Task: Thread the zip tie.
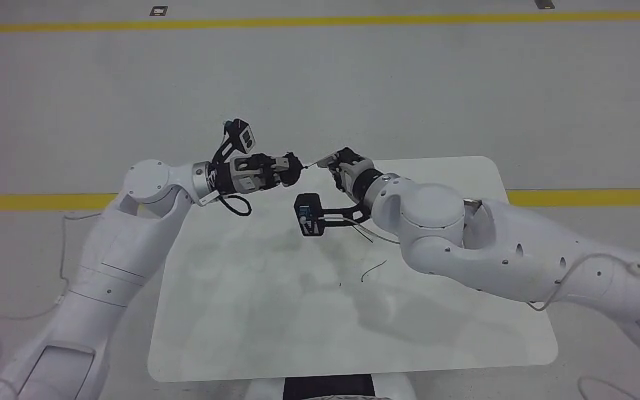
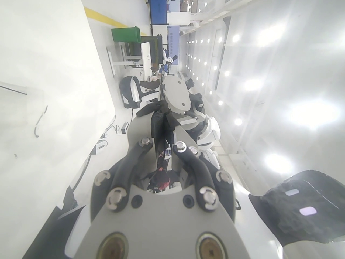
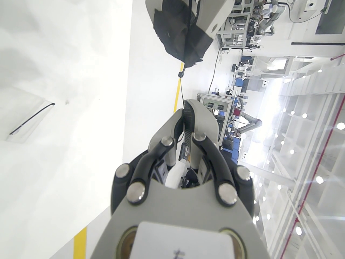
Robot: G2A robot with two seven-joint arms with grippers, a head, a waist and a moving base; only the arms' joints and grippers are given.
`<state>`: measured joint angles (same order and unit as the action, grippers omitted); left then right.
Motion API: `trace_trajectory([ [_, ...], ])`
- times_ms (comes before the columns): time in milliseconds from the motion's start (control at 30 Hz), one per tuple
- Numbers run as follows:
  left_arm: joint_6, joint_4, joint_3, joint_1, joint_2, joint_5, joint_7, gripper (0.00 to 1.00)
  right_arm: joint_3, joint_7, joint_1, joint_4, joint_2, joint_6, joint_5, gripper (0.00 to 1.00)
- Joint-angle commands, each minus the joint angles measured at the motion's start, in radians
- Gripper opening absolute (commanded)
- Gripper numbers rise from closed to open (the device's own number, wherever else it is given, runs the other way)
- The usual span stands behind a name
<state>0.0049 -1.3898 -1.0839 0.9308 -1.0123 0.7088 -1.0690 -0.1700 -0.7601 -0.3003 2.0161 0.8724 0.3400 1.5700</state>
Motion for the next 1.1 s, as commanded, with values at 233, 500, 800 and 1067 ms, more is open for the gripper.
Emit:
trace_trajectory([
  [233,-0.002,0.008,0.008,-0.01,-0.003,0.003,-0.001,0.0,0.0,0.0,0.003,-0.001,-0.001,0.0,0.0,0.0],
  [500,-0.001,0.012,0.014,-0.016,-0.004,0.002,0.002,0.0,0.0,0.006,0.005,0.001,-0.002,0.0,0.0,0.0],
  [800,-0.001,0.015,0.024,-0.022,-0.007,0.001,0.002,0.0,0.0,0.004,0.004,0.004,-0.004,0.0,0.0,0.0],
  [1067,-0.003,0.015,0.017,-0.015,-0.004,-0.004,0.0,0.0,0.0,0.002,0.004,0.006,-0.006,0.0,0.0,0.0],
])
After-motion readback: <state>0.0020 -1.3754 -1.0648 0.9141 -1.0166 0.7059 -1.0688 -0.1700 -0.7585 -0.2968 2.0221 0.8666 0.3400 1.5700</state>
